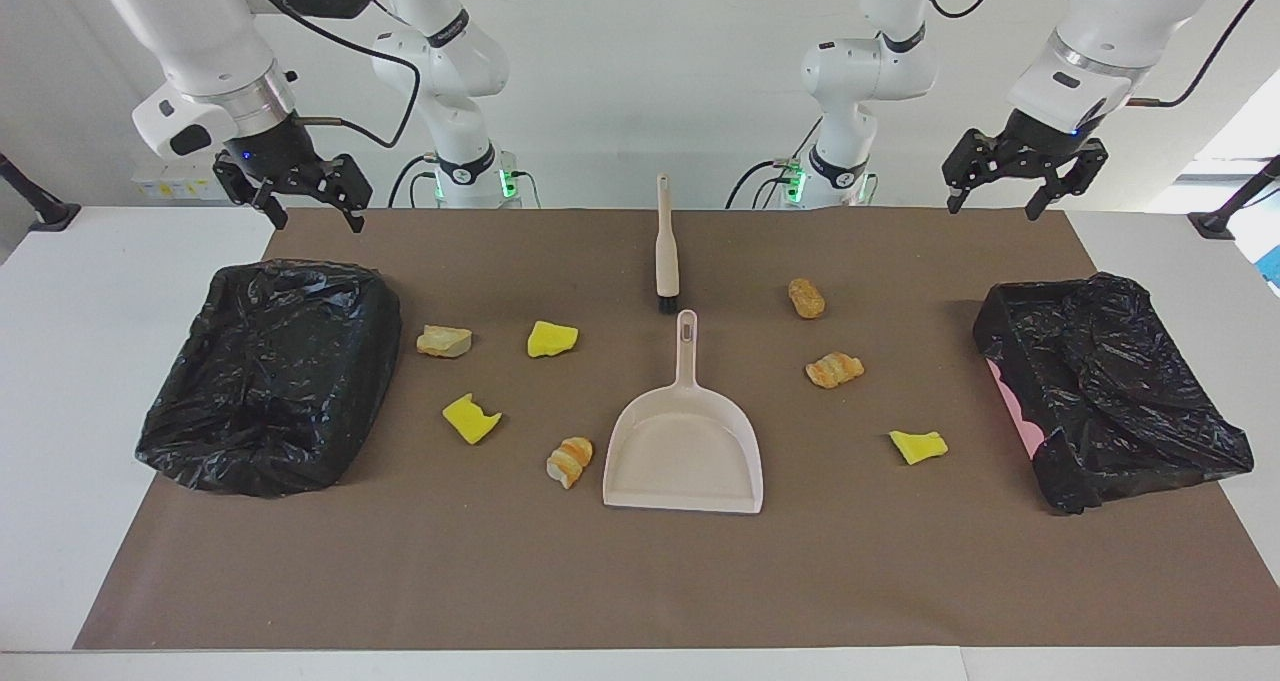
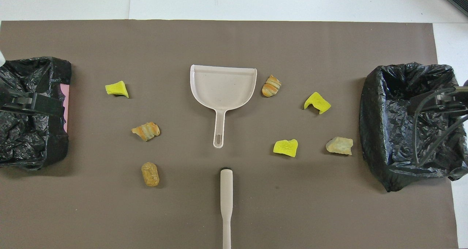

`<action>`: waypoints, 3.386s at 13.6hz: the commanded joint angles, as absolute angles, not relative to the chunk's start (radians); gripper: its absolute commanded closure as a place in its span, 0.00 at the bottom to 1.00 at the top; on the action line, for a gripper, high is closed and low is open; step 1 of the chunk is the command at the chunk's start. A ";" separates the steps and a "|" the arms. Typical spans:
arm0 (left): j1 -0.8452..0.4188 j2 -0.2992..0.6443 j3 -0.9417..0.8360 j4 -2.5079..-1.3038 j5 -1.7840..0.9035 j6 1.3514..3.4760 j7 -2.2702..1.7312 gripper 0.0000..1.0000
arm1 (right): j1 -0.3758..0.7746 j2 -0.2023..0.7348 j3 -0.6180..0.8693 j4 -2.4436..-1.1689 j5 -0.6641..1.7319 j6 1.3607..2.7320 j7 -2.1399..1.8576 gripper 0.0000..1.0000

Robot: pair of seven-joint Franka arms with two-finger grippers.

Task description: Sweep and dump trash in bin

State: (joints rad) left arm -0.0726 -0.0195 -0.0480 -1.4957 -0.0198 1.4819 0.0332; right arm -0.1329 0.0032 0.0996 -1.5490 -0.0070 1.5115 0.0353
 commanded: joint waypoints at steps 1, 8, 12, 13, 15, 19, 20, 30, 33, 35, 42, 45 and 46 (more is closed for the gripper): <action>-0.064 -0.038 -0.052 -1.511 -0.026 1.485 0.045 0.00 | -0.137 -0.003 0.104 -1.549 0.006 1.506 0.069 0.00; -0.057 -0.040 -0.051 -1.512 -0.025 1.482 0.043 0.00 | -0.138 -0.009 0.106 -1.555 0.012 1.500 0.055 0.00; -0.049 -0.040 -0.052 -1.513 -0.026 1.482 0.040 0.00 | -0.140 -0.009 0.104 -1.557 0.011 1.509 0.071 0.00; -0.049 -0.040 -0.052 -1.513 -0.026 1.474 0.037 0.00 | -0.134 -0.008 0.104 -1.559 0.002 1.526 0.063 0.00; -0.049 -0.044 -0.058 -1.522 -0.029 1.473 0.035 0.00 | -0.129 0.005 0.115 -1.565 0.002 1.539 0.058 0.00; -0.064 -0.118 -0.104 -1.636 -0.035 1.499 0.031 0.00 | -0.083 0.096 0.146 -1.548 -0.005 1.548 0.060 0.00; -0.064 -0.144 -0.124 -1.678 -0.035 1.509 0.014 0.00 | -0.049 0.113 0.144 -1.539 -0.008 1.578 0.064 0.00; -0.066 -0.397 -0.492 -2.176 -0.236 1.759 -0.277 0.00 | 0.222 0.337 0.144 -1.536 0.003 1.859 0.398 0.00; -0.066 -0.411 -0.608 -2.255 -0.279 1.824 -0.345 0.00 | 0.308 0.405 0.144 -1.506 -0.003 1.923 0.543 0.00; -0.069 -0.425 -0.681 -2.315 -0.310 1.874 -0.386 0.00 | 0.366 0.440 0.144 -1.496 -0.009 1.973 0.644 0.00; -0.064 -0.377 -1.001 -2.451 -0.425 2.152 -0.512 0.00 | 0.506 0.566 0.144 -1.428 -0.080 2.045 0.840 0.00; -0.063 -0.335 -1.026 -2.473 -0.436 2.203 -0.529 0.00 | 0.512 0.595 0.144 -1.434 -0.066 2.043 0.842 0.00; -0.061 -0.330 -1.026 -2.471 -0.437 2.203 -0.529 0.00 | 0.514 0.600 0.144 -1.437 -0.061 2.042 0.842 0.08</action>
State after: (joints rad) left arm -0.0716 -0.3525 -1.0220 -2.4615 -0.4201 2.1736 -0.5274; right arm 0.5149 0.5734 0.1440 -1.4613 -0.0625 2.0341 0.8204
